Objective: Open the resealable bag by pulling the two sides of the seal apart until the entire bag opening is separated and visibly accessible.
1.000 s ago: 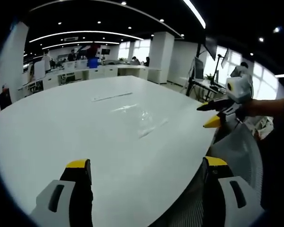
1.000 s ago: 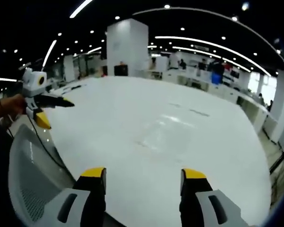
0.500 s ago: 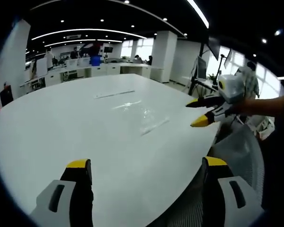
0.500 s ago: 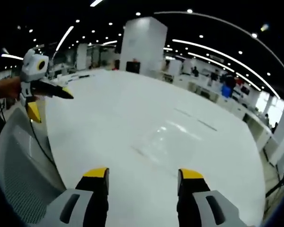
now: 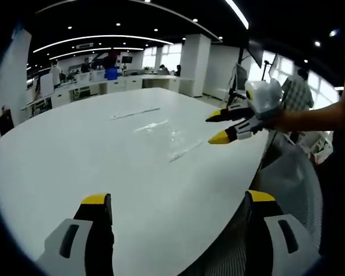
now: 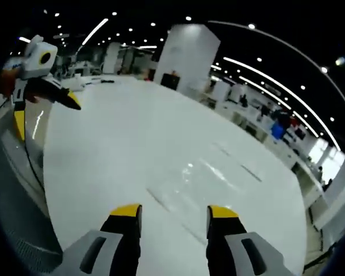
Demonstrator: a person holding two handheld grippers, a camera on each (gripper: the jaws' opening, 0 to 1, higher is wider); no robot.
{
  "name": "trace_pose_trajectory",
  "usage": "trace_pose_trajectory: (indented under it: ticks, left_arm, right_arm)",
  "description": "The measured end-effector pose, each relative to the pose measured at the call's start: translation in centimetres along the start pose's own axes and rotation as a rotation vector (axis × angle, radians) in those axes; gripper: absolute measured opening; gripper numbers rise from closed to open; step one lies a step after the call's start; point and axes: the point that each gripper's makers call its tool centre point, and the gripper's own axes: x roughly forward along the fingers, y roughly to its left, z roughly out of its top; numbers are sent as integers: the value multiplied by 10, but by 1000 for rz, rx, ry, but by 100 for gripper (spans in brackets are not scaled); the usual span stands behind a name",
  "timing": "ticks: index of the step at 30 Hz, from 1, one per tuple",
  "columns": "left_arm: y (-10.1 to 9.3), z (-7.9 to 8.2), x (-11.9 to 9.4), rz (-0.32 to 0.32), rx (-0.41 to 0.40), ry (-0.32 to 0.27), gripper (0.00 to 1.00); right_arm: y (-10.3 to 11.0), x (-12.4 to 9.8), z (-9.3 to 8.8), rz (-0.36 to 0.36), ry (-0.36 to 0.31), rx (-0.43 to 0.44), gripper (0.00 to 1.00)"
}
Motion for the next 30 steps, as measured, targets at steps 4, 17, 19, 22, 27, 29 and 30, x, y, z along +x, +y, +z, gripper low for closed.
trace_pose_trajectory:
  ticks: [4,17,19,22,27,29,30]
  left_arm:
    - [0,-2,2,-3,-20,-3,94]
    - [4,-2,3,2,-33,3,93]
    - [2,-2,4,-9,-47,-1,93]
    - [1,-2,5,-15,-52,-3,93]
    - [1,-2,7,-19,-47,5,93]
    - [1,-2,7,-18,-48,6,93]
    - [1,-2,8,-17,-48,8,93]
  right_arm:
    - [3,13,2,11,1,-58,39]
    - [10,49,-3,61,43,-228,30]
    - [10,52,-4,68,49,-229,29]
    - [12,58,-6,80,59,-247,28]
    - [12,69,-14,79,91,-290,27]
    - [13,72,-15,85,95,-292,27]
    - [14,74,-16,88,94,-298,26]
